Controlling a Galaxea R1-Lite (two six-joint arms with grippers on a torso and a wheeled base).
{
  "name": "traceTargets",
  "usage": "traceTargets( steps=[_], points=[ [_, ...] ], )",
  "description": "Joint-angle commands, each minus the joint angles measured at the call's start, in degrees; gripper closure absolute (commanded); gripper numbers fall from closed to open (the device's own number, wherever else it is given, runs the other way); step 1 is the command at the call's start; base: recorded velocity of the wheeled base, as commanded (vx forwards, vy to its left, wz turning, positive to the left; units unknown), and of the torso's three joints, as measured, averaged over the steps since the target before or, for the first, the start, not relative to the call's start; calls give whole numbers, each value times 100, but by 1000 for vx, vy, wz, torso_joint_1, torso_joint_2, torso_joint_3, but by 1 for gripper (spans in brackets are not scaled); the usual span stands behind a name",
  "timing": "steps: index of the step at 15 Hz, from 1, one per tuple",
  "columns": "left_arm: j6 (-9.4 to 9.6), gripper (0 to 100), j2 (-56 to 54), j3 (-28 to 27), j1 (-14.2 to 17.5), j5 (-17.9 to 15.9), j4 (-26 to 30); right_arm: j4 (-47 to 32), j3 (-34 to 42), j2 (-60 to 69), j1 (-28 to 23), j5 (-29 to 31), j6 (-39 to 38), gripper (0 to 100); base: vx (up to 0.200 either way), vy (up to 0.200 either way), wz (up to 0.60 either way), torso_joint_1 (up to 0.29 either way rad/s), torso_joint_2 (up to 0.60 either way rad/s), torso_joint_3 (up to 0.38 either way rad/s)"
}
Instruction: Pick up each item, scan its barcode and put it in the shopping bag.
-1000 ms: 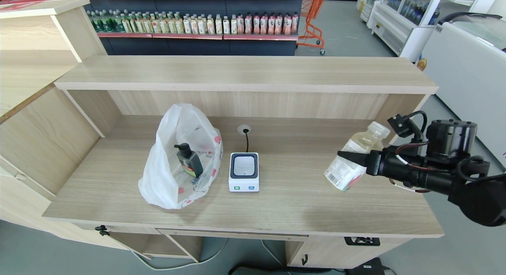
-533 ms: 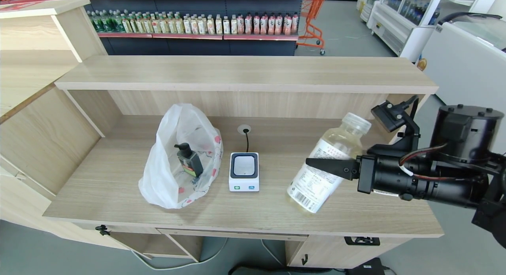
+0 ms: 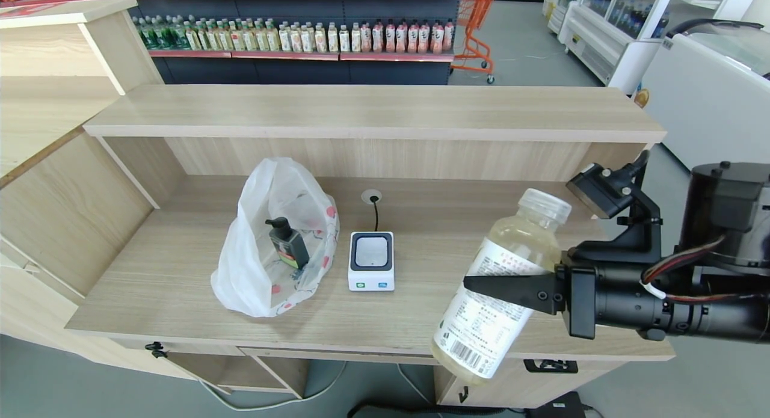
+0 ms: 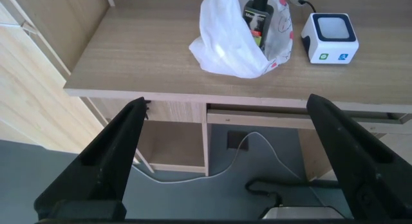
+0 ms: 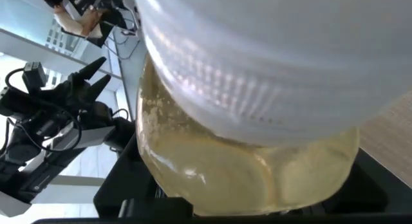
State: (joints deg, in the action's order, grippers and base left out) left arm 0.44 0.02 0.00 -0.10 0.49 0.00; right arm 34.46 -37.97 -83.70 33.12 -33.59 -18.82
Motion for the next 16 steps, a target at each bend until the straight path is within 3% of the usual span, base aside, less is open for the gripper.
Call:
traceTargets(
  steps=[1, 16],
  points=[
    [0, 0, -2, 0, 1, 4, 0, -1, 0, 117, 28, 1, 1, 100, 0, 0, 0, 0, 0, 0],
    [0, 0, -2, 0, 1, 4, 0, -168, 220, 390, 36, 19, 204, 100, 0, 0, 0, 0, 0, 0]
  ],
)
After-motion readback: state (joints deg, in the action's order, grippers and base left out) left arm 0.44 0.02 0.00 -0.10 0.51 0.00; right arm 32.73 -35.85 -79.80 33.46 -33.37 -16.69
